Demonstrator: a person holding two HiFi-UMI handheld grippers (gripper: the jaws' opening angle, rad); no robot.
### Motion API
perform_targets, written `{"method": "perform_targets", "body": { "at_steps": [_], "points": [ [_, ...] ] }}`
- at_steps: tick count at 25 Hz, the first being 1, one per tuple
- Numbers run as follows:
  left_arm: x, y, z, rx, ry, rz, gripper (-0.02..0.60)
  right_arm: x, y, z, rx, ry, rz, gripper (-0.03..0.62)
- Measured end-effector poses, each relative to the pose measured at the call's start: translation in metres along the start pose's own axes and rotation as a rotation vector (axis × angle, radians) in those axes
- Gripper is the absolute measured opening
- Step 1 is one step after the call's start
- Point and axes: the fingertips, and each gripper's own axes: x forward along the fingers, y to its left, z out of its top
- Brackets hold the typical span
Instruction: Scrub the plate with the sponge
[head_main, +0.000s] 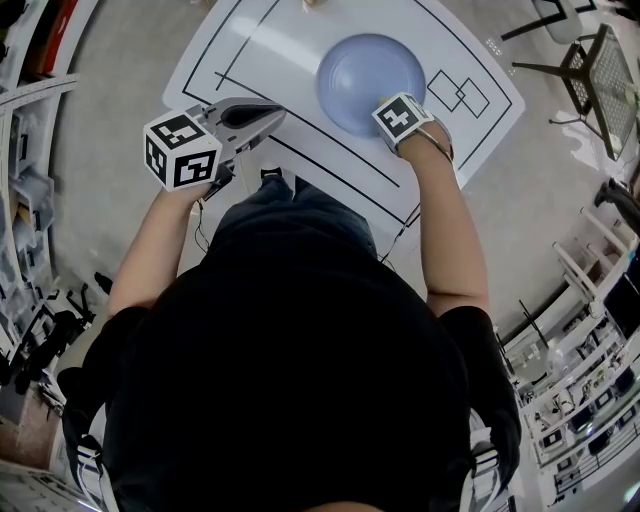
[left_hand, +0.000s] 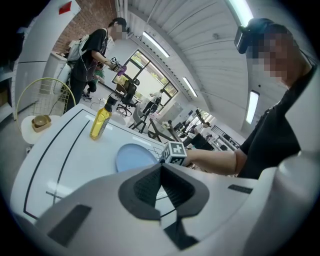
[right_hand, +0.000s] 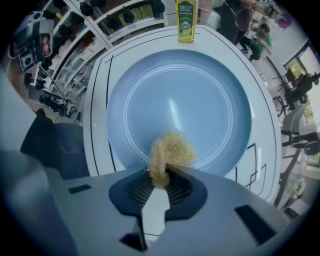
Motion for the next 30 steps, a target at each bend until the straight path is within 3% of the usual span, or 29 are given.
{"method": "perform_targets", "body": {
  "at_steps": [5, 9, 12, 30],
  "points": [
    [-0.001, -0.001, -0.001, -0.003, 0.001, -0.002, 0.005, 0.001, 0.019, 0.005, 0.062, -0.034, 0.132, 0.044],
    [-0.001, 0.001, -0.003, -0.003, -0.001, 0.003, 0.005, 0.002, 0.023, 0.005, 0.056, -0.019, 0.159, 0.044],
    [-0.001, 0.001, -0.004, -0.006, -0.002, 0.007, 0.005, 0.001, 0.035, 0.007, 0.081, -0.017, 0.230, 0.044],
    [-0.008, 0.005, -0.010, -0.025, -0.006, 0.021, 0.005, 0.004, 0.066, 0.038, 0.073, -0.086, 0.405, 0.044]
  ]
}}
